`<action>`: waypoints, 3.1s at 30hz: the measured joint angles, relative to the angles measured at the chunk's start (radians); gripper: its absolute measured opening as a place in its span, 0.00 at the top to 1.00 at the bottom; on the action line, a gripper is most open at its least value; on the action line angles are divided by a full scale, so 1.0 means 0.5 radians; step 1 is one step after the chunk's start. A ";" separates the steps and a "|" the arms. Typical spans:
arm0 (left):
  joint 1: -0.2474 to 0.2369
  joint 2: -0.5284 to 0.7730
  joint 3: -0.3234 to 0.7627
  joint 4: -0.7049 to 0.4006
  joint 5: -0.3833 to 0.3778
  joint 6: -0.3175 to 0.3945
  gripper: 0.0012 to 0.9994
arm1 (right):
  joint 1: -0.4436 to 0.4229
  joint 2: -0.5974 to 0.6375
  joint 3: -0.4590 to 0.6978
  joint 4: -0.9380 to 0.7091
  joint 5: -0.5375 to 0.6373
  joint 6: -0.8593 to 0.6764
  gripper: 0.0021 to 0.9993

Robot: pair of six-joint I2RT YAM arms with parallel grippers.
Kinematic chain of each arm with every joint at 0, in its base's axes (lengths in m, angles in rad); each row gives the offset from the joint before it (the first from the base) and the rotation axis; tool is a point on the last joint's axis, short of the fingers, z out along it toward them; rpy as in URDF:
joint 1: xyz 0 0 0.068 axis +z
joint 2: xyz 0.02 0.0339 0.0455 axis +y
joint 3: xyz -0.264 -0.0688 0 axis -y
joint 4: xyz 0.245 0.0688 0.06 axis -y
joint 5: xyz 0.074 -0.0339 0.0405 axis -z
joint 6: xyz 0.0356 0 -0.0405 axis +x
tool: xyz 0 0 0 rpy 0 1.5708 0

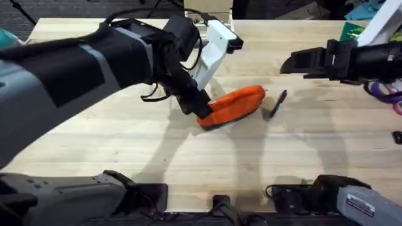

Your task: Unzip the bag, pick up the pens from the table one at a time and place them inside, then zip the bag closed.

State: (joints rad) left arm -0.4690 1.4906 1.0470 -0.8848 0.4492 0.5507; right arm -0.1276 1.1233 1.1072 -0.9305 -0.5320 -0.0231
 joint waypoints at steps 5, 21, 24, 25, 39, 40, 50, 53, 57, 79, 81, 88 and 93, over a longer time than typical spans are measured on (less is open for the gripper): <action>0.000 0.000 0.000 0.000 0.000 0.000 0.95 | 0.000 0.000 0.000 -0.038 -0.001 -0.051 0.00; 0.000 0.000 0.000 0.000 0.000 0.000 0.95 | -0.287 0.355 0.001 -0.093 -0.486 -0.366 0.00; 0.000 0.000 0.000 -0.001 0.000 0.000 0.95 | -0.329 0.461 0.001 -0.125 -0.566 -0.423 0.00; 0.000 0.000 0.000 -0.001 0.000 0.000 0.96 | -0.335 0.498 0.001 -0.143 -0.585 -0.446 0.00; 0.000 0.000 0.000 -0.001 0.000 0.000 0.96 | -0.414 0.732 0.001 -0.030 -0.599 -0.705 0.00; 0.000 0.000 0.000 -0.001 0.001 0.000 0.96 | -0.421 0.740 0.002 -0.014 -0.584 -0.710 0.00; 0.000 0.000 0.000 -0.001 0.000 0.000 0.96 | -0.407 0.742 0.002 0.033 -0.518 -0.756 0.00; 0.000 0.000 0.000 -0.002 0.001 0.000 0.96 | -0.407 0.742 0.002 0.078 -0.498 -0.764 0.00; 0.000 0.000 0.000 -0.002 0.000 0.000 0.96 | -0.407 0.745 0.002 0.083 -0.491 -0.762 0.00; 0.000 0.000 0.000 -0.005 0.001 0.000 0.96 | -0.365 1.245 0.002 0.087 -0.833 -0.803 0.00; 0.000 0.000 0.000 -0.005 0.001 0.000 0.96 | -0.326 1.281 0.002 0.087 -0.840 -0.808 0.00; 0.000 0.000 0.000 -0.005 0.001 0.000 0.96 | -0.155 1.296 0.002 0.094 -0.852 -0.862 0.00; 0.000 0.000 0.000 -0.008 0.001 0.000 0.96 | -0.080 1.296 0.002 0.129 -0.815 -0.882 0.00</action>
State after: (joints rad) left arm -0.4690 1.4906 1.0470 -0.8890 0.4496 0.5507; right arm -0.1676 1.7714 1.1084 -0.8661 -0.9397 -0.4641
